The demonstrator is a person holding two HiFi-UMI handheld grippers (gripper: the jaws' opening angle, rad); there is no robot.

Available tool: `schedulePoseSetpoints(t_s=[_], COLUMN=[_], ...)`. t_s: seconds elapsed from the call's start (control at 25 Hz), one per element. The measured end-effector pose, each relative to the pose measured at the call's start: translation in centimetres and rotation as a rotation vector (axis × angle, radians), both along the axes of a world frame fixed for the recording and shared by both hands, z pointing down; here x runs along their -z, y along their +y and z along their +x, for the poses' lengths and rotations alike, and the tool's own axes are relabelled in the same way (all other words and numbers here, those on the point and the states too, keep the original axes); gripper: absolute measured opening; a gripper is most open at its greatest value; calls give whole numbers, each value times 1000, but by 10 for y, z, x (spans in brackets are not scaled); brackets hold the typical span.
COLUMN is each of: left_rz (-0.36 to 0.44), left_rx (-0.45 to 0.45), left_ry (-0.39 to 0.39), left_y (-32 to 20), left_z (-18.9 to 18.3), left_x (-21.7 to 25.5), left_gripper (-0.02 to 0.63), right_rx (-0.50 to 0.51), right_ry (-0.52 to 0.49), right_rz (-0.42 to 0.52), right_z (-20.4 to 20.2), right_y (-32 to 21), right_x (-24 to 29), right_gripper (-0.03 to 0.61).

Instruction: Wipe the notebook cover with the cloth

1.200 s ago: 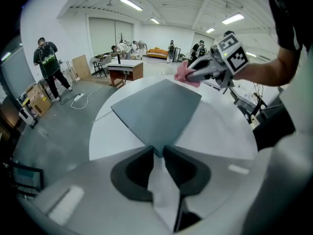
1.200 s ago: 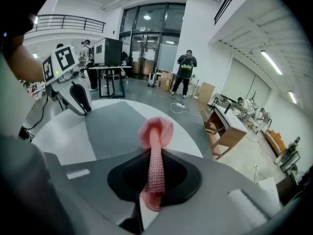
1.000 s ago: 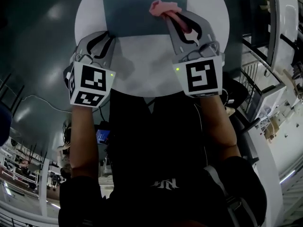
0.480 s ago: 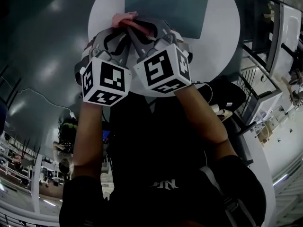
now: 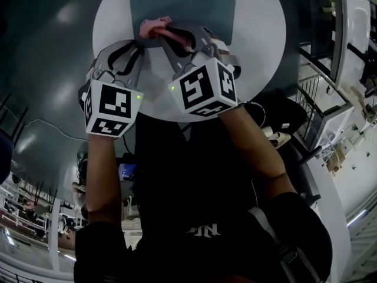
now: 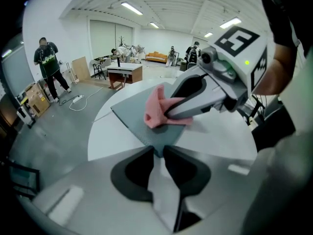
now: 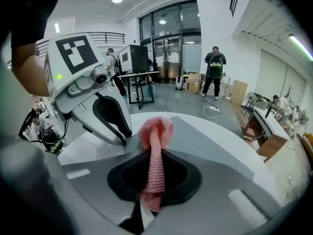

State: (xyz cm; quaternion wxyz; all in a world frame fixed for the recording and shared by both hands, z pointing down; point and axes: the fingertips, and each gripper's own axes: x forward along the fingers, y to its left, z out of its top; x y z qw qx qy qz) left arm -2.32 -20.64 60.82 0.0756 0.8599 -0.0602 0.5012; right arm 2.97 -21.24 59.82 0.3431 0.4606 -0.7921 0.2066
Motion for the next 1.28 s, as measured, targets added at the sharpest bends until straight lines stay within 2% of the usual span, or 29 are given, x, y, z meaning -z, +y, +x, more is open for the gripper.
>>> schedulePoseSetpoints(t_s=[0.52,0.84,1.0,1.12,1.28], left_rz=[8,7,-5,-4,-24], left_rx=[10,2,4,-6,-10], left_ry=[-37,-45,-32,-22,9], left_y=[8,4,6,7,8], left_z=[4,-3,-1,0,1], left_x=[6,5,4,5,3], left_gripper=[61,61,61,60,61], right_rx=[-142,-199,-220,-200,-97], right_ry=[70,95,151,179,87], right_rz=[-10,-34,-60,-4,30], right_z=[102,122,136,131,76], right_y=[57,70,76,70,48], right_x=[5,3,3,21,41], right_gripper=[31,31,31,31,31])
